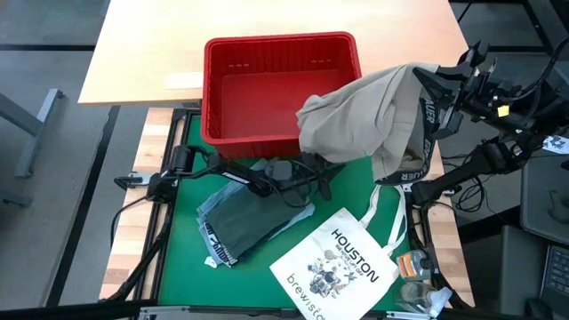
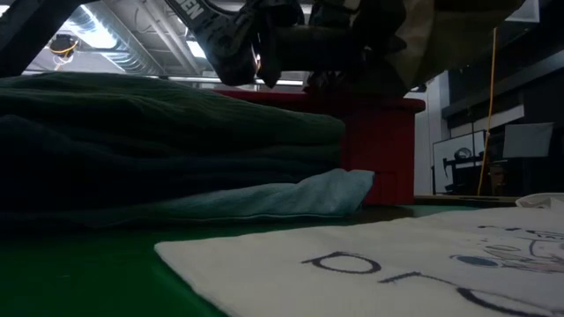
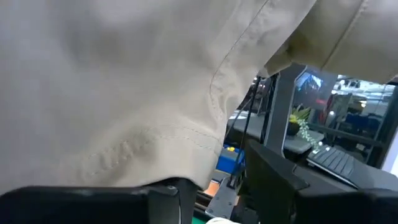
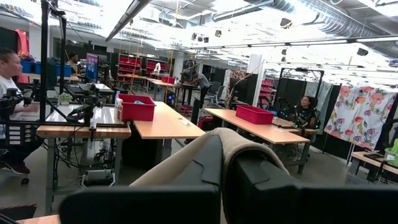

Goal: Fold Laundry from Bin
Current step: Fold the light brown shorts

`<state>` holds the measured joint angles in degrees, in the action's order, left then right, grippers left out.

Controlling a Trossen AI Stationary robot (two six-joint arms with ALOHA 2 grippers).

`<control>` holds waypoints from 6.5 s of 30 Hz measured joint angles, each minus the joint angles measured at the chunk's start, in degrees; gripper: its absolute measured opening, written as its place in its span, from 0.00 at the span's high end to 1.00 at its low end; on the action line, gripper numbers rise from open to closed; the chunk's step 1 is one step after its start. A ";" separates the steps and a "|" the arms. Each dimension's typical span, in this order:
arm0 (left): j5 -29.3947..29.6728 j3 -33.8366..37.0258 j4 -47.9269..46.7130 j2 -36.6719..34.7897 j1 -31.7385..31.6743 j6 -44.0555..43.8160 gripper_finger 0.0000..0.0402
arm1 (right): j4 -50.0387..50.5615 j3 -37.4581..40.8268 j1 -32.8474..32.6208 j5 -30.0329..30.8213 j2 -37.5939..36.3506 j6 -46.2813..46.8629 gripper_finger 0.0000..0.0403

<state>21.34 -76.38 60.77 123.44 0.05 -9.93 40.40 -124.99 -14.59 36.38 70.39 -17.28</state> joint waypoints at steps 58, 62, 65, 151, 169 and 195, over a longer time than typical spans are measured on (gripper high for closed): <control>-5.67 -0.02 -67.32 -71.13 19.57 -6.35 1.00 | 9.84 0.04 -0.02 -46.14 -5.47 40.17 0.98; -2.26 -0.02 -73.17 -72.87 21.21 -6.26 1.00 | 18.34 0.02 -0.02 -42.96 -5.90 41.22 0.98; -1.79 -0.02 -76.74 -73.30 22.21 -7.29 1.00 | 24.15 0.02 -0.02 -40.61 -6.27 44.63 0.98; 30.88 0.02 -133.90 -40.18 27.45 -67.82 1.00 | 44.93 64.02 -11.27 4.51 -8.44 97.83 0.98; 27.96 0.02 -133.76 -37.55 26.67 -64.42 0.99 | 44.50 65.72 -7.48 -7.07 -8.28 96.77 0.92; 27.61 0.02 -133.61 -37.57 26.64 -63.04 0.99 | 49.88 65.75 -7.50 -18.67 -8.28 94.79 0.65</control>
<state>48.95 -76.36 -72.84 85.86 26.70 -72.97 90.28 -59.24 -22.09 17.72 62.11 77.52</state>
